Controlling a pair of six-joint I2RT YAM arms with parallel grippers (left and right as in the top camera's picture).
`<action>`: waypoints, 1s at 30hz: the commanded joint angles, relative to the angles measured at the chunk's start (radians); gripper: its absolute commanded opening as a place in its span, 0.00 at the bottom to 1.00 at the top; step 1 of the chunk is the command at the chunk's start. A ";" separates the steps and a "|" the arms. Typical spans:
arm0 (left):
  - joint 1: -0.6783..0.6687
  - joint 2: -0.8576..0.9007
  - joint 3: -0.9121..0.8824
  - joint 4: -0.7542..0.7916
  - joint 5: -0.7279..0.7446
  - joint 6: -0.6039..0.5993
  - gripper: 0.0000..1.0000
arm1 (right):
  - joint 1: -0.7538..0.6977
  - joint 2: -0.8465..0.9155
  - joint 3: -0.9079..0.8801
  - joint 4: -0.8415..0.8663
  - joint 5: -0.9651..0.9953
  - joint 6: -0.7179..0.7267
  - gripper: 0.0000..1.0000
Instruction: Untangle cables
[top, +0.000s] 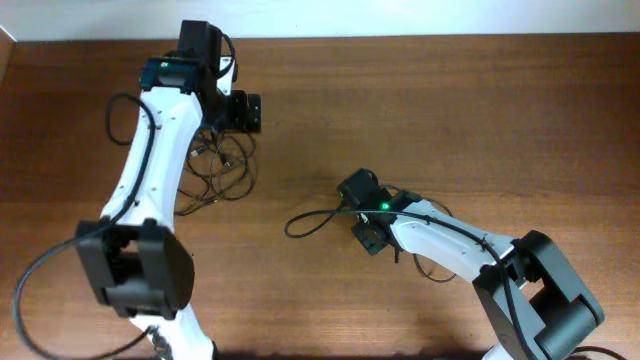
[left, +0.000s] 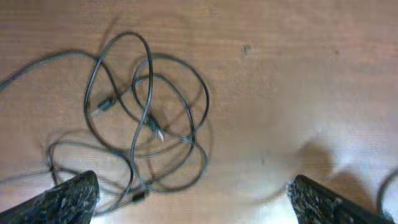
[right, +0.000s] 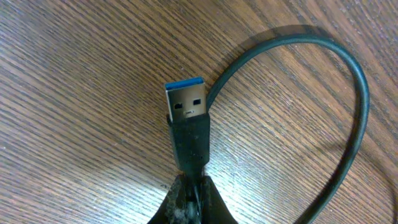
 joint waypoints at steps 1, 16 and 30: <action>0.008 -0.163 0.002 -0.048 0.029 0.016 0.99 | -0.001 0.054 -0.040 -0.018 0.015 -0.005 0.04; 0.052 -0.606 -0.790 0.347 -0.395 -0.594 0.99 | -0.119 0.053 0.070 -0.134 -0.172 0.026 0.57; 0.052 -0.588 -0.808 0.362 -0.349 -0.594 0.99 | -0.151 0.054 0.033 -0.045 -0.256 -0.023 0.31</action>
